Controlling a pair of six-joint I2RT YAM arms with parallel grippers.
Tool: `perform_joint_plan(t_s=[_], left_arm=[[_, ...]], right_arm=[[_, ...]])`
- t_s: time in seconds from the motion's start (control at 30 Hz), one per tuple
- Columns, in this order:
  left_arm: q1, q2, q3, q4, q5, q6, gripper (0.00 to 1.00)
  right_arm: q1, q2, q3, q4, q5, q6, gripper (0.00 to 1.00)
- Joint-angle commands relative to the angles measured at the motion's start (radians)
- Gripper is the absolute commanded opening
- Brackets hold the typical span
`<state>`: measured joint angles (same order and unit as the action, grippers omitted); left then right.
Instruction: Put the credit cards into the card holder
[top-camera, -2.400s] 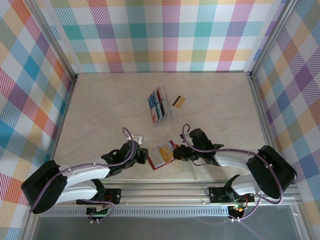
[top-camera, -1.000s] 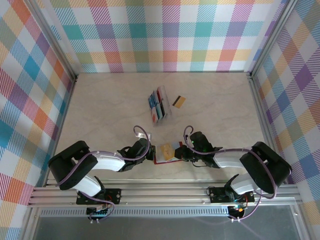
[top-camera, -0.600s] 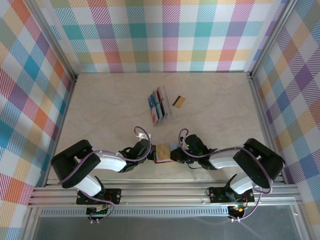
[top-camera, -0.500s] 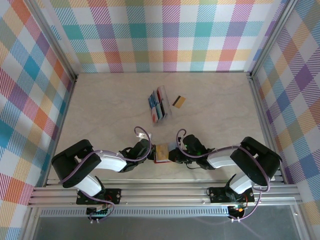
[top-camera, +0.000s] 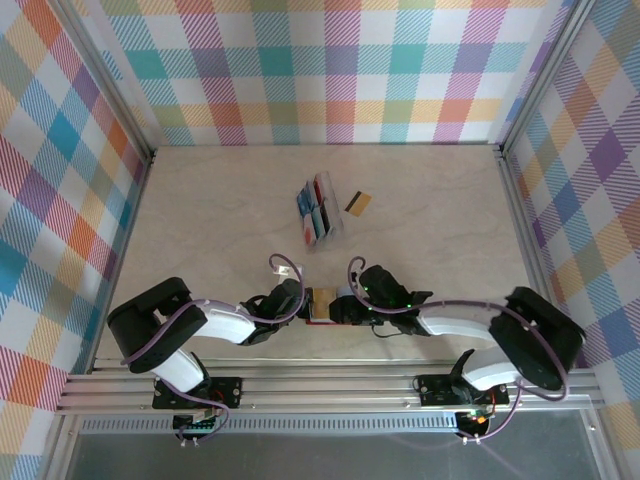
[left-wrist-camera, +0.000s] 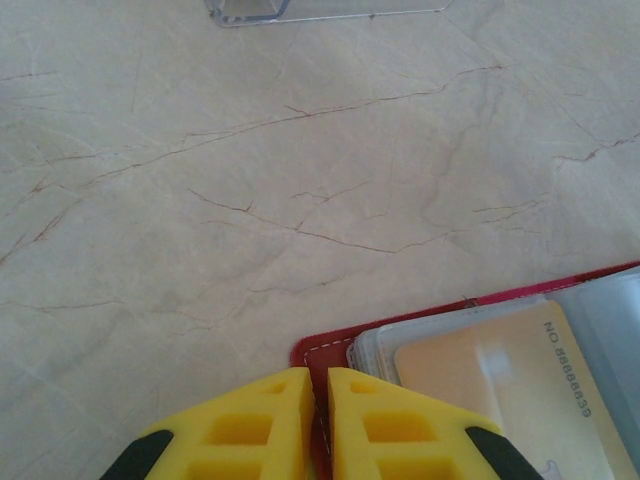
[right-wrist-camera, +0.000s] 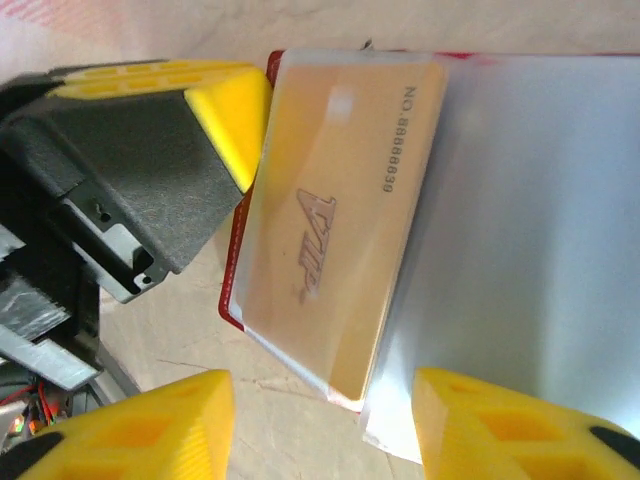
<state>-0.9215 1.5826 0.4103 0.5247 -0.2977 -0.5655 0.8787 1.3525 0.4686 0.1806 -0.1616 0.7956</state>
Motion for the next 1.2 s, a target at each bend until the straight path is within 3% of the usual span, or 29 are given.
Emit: perform_joint_plan(t_s=[0.0,0.17,0.33,0.6,0.7,0.8,0.97,1.07,1.17], left_arm=[[-0.02,0.06,-0.015,-0.173,0.086,-0.018,0.14],[-0.02,0.054,-0.015,-0.177,0.092,-0.018,0.14],[-0.02,0.06,-0.01,-0.17,0.105,-0.016,0.14],[-0.021,0.07,-0.014,-0.158,0.114,-0.017,0.14],[-0.02,0.065,-0.018,-0.158,0.112,-0.017,0.14],[-0.021,0.067,-0.017,-0.158,0.11,-0.016,0.14],[-0.022,0.075,-0.016,-0.149,0.122,-0.016,0.14],[-0.021,0.101,-0.004,-0.133,0.148,-0.017,0.14],[-0.022,0.118,0.0,-0.109,0.159,-0.028,0.14]], right_arm=[[0.003,-0.116,0.003,-0.215,0.135,-0.038,0.55],[0.004,-0.262,0.005,-0.388,0.321,-0.032,0.67],[0.003,-0.171,0.03,-0.407,0.415,-0.033,0.8],[0.013,0.027,0.108,-0.399,0.516,-0.032,0.75],[0.015,0.023,0.104,-0.4,0.54,-0.024,0.64],[0.019,-0.001,0.097,-0.4,0.555,-0.028,0.44],[0.033,-0.029,0.116,-0.4,0.56,-0.062,0.0],[0.078,-0.047,0.149,-0.373,0.514,-0.106,0.0],[0.078,-0.058,0.154,-0.258,0.328,-0.131,0.0]])
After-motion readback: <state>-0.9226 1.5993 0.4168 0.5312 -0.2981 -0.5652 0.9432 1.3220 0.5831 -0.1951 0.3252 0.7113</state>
